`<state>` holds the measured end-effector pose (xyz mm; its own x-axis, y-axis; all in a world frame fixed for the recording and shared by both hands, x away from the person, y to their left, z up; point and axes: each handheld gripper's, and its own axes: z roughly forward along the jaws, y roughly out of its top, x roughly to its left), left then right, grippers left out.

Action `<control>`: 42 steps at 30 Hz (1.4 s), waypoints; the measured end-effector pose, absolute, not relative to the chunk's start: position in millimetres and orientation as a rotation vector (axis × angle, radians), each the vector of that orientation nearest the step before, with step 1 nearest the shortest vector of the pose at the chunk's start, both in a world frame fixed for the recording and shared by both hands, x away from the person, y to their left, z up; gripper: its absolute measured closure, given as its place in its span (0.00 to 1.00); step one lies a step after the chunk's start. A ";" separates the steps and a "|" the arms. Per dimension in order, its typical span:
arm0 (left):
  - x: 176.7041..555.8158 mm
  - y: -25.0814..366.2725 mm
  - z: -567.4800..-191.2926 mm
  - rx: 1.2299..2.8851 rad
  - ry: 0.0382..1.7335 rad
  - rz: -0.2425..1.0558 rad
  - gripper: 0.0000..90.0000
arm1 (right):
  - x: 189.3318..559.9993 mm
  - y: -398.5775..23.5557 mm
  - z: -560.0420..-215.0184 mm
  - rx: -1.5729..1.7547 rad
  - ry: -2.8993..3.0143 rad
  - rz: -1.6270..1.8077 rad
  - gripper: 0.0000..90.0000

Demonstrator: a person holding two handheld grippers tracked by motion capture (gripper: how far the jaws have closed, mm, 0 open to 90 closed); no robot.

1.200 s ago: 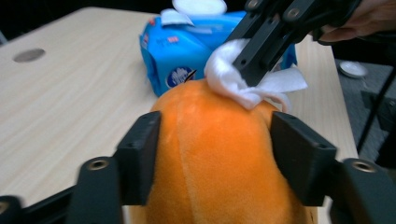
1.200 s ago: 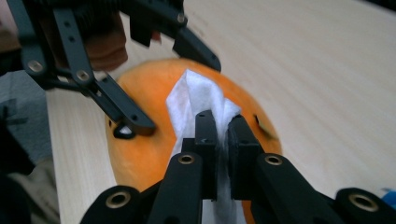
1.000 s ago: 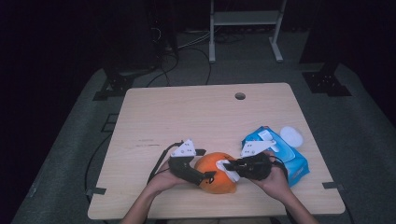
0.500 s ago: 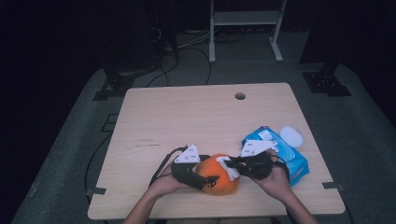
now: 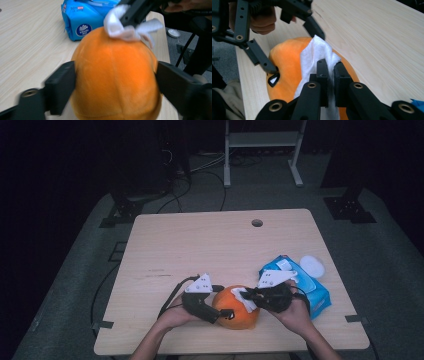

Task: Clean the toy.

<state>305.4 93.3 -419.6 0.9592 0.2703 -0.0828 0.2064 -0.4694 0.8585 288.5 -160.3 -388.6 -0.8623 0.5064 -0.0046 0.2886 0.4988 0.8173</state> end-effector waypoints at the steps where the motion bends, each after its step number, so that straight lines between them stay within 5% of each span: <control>1: 304.0 91.8 -419.8 2.073 0.335 0.075 0.27 | 287.6 -159.4 -387.4 0.674 2.494 1.301 0.93; 22: 284.5 70.7 -413.6 2.144 0.174 0.137 0.31 | 275.0 -138.9 -376.8 0.570 2.504 1.331 0.93; 33: 293.2 80.3 -420.7 2.132 0.224 0.095 0.31 | 286.5 -168.6 -383.6 0.692 2.491 1.301 0.93; 35: 294.9 77.6 -419.0 2.125 0.276 0.069 0.22 | 284.2 -164.3 -384.3 0.681 2.489 1.277 0.93; 42: 291.8 73.7 -419.2 2.112 0.268 0.088 0.28 | 269.7 -135.7 -381.0 0.568 2.522 1.289 0.93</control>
<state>291.8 73.7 -419.2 0.9731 0.2263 -0.0438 0.1560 -0.5068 0.8478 269.7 -135.7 -381.0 -0.8922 0.4494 -0.0453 0.2265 0.5319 0.8160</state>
